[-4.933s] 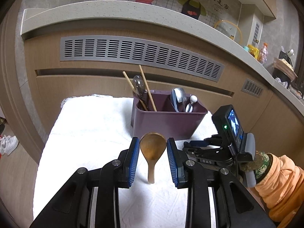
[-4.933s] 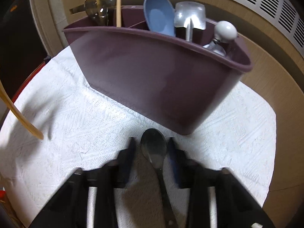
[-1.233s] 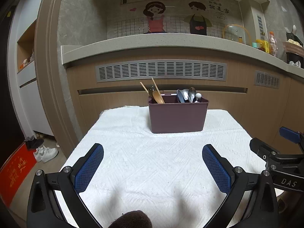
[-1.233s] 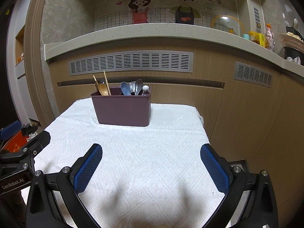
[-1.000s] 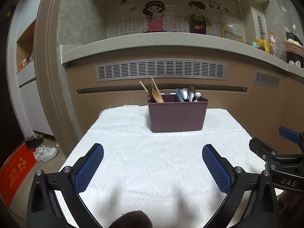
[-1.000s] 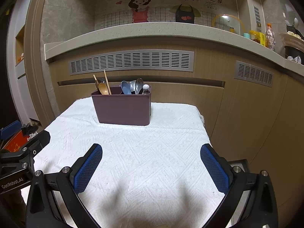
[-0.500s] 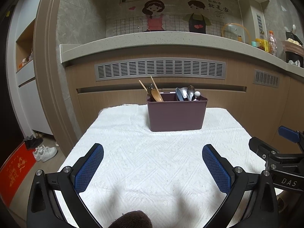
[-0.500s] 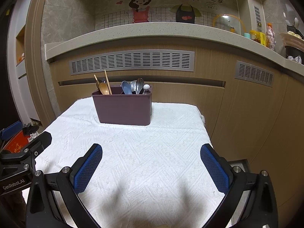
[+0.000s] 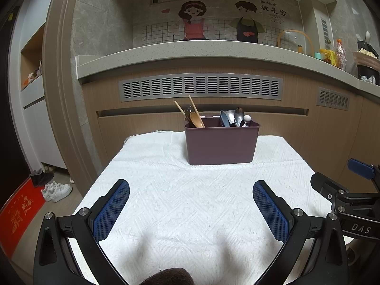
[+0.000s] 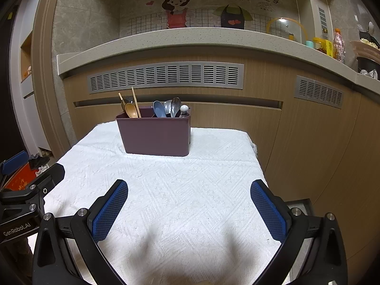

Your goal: Organize utensils

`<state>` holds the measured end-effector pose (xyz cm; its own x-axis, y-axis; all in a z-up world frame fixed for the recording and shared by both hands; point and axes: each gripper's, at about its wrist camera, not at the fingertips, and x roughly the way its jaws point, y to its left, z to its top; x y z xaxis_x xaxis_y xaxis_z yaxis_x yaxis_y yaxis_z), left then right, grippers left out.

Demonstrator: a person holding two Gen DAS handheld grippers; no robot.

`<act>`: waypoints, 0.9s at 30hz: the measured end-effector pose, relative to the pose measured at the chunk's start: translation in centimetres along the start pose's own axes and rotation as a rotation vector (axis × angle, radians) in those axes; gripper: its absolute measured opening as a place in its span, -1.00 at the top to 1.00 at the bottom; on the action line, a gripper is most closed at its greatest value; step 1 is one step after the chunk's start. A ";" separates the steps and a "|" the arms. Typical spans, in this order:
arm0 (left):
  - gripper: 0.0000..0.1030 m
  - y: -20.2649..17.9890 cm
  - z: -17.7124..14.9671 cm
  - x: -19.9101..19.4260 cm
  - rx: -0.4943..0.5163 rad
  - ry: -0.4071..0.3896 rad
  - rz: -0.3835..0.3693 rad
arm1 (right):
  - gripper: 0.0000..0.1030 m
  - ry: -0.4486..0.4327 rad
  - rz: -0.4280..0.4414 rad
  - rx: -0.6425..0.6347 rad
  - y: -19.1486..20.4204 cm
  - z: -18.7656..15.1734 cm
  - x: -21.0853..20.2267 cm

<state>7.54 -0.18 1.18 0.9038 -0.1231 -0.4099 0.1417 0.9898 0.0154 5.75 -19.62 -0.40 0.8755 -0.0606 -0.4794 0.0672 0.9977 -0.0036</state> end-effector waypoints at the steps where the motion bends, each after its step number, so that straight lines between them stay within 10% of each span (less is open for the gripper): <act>1: -1.00 0.1 0.1 0.1 0.000 -0.001 0.000 | -0.99 0.000 0.000 0.000 0.0 0.0 0.0; 27: -1.00 0.4 -0.1 -0.3 -0.010 0.000 0.008 | -0.99 -0.002 0.004 -0.002 0.0 0.1 0.0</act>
